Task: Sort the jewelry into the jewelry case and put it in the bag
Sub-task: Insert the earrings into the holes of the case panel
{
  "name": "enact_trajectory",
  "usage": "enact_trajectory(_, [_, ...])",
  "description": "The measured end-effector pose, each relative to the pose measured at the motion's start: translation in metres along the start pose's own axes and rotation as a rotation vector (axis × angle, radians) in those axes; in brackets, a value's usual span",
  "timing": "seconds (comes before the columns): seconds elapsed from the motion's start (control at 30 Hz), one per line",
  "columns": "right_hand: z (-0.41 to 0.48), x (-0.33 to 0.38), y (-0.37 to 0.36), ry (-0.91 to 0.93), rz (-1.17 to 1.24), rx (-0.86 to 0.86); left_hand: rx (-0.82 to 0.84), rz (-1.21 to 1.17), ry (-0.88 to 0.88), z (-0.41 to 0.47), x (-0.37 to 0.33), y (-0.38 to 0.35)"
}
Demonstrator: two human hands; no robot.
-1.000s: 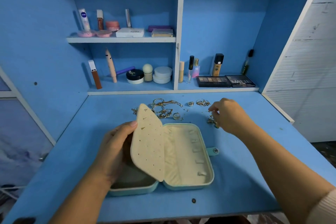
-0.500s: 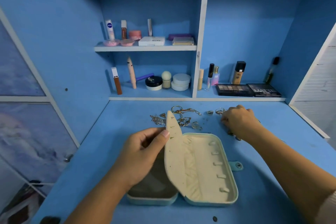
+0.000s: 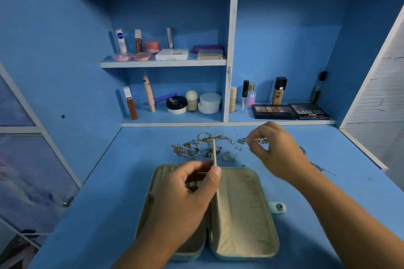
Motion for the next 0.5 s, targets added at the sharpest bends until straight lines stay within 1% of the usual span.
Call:
enact_trajectory(0.03, [-0.010,0.016,0.000,-0.005,0.182,-0.010,-0.004,-0.005,-0.003,0.000,0.000,0.000])
enact_trajectory(0.13, [-0.037,0.048,-0.021,-0.041,0.660,0.044,-0.011,-0.016,-0.009,0.001,0.003,0.000])
enact_trajectory(0.2, [-0.048,0.056,-0.037,-0.069,0.902,0.034,-0.006,-0.032,-0.014,0.000,0.003,-0.001])
enact_trajectory(0.27, [-0.055,0.058,-0.047,-0.112,1.093,0.035,-0.003,-0.043,-0.016,0.000,0.003,-0.001])
enact_trajectory(0.33, [-0.060,0.062,-0.052,-0.143,1.193,0.067,-0.001,-0.061,-0.018,0.000,0.005,-0.002])
enact_trajectory(0.4, [-0.063,0.065,-0.054,-0.153,1.231,0.089,0.015,-0.090,-0.021,0.000,0.005,-0.002])
enact_trajectory(0.5, [-0.063,0.067,-0.054,-0.165,1.274,0.073,0.019,-0.116,-0.020,-0.001,0.005,-0.003])
Point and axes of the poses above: each hand's wrist, its own z-axis towards the middle knuckle, its own y-axis out of the back of the hand, x = y × z, the point moved 2 cm from there along z, towards the middle knuckle, and after that the axes turned 10 degrees about x, right-handed, at the moved point
